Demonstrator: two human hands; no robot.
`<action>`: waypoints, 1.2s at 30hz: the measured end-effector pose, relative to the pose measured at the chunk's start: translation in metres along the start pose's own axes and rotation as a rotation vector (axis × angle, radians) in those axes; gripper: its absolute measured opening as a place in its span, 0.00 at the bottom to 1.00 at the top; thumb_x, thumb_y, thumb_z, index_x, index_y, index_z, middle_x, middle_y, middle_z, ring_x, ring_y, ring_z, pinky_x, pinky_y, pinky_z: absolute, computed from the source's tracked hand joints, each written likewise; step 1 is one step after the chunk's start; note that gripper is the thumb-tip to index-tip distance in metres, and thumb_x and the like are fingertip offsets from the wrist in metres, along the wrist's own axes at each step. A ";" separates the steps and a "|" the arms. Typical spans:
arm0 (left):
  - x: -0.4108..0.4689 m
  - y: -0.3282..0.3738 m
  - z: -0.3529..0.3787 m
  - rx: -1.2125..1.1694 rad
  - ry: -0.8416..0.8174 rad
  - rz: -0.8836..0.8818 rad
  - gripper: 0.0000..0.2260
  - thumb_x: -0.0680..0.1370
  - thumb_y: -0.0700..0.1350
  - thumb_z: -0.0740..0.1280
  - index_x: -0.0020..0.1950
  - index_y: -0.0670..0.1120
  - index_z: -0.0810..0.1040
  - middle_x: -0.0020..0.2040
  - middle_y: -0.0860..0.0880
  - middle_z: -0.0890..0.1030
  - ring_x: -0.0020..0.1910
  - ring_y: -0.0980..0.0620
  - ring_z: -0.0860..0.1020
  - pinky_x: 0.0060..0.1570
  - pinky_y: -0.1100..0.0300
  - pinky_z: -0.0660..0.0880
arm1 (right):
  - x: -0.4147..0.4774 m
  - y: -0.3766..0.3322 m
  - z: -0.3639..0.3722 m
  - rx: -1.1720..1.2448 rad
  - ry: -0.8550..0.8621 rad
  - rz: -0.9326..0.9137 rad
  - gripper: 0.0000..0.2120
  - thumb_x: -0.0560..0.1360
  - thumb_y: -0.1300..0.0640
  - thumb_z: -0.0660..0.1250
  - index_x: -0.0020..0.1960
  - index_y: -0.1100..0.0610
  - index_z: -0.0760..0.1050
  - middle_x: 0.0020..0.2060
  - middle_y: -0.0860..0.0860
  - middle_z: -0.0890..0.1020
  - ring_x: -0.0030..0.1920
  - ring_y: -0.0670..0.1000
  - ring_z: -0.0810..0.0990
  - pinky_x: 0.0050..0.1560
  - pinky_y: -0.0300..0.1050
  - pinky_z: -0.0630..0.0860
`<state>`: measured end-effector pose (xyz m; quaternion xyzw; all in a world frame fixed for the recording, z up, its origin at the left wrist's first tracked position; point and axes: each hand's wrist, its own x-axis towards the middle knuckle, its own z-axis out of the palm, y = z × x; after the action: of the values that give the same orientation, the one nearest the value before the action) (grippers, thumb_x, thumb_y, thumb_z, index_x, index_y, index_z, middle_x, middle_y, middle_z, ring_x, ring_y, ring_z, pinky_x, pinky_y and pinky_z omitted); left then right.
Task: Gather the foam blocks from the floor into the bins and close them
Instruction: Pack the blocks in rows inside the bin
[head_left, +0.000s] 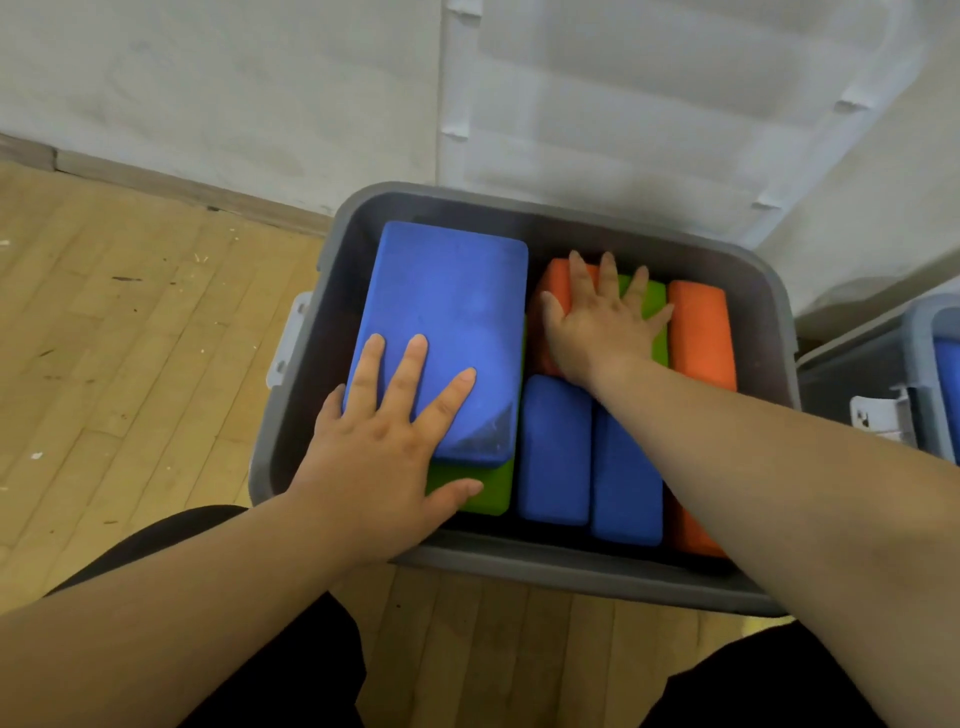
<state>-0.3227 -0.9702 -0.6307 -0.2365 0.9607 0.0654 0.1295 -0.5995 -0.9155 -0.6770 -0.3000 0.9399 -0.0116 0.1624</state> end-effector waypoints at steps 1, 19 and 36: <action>0.000 0.001 -0.001 0.002 -0.003 -0.004 0.42 0.73 0.79 0.44 0.79 0.63 0.28 0.82 0.45 0.32 0.80 0.36 0.31 0.77 0.36 0.53 | 0.000 -0.001 0.000 -0.003 -0.016 0.001 0.34 0.80 0.31 0.45 0.83 0.39 0.43 0.84 0.50 0.45 0.82 0.64 0.40 0.74 0.77 0.41; -0.006 -0.002 -0.021 -0.459 0.070 -0.131 0.42 0.73 0.65 0.73 0.82 0.64 0.56 0.83 0.49 0.42 0.80 0.39 0.51 0.77 0.45 0.58 | -0.135 -0.007 -0.016 0.918 -0.339 -0.218 0.38 0.78 0.51 0.70 0.81 0.38 0.56 0.76 0.48 0.72 0.72 0.45 0.72 0.73 0.51 0.71; 0.051 0.105 -0.022 -0.352 -0.116 0.315 0.44 0.78 0.53 0.71 0.84 0.60 0.44 0.78 0.49 0.69 0.73 0.45 0.70 0.67 0.53 0.71 | -0.159 0.101 -0.048 0.361 0.013 0.257 0.39 0.79 0.29 0.56 0.83 0.39 0.43 0.82 0.57 0.46 0.78 0.65 0.59 0.75 0.59 0.62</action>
<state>-0.4205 -0.9041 -0.6169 -0.0987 0.9505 0.2646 0.1296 -0.5497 -0.7461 -0.5959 -0.1436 0.9542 -0.1607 0.2074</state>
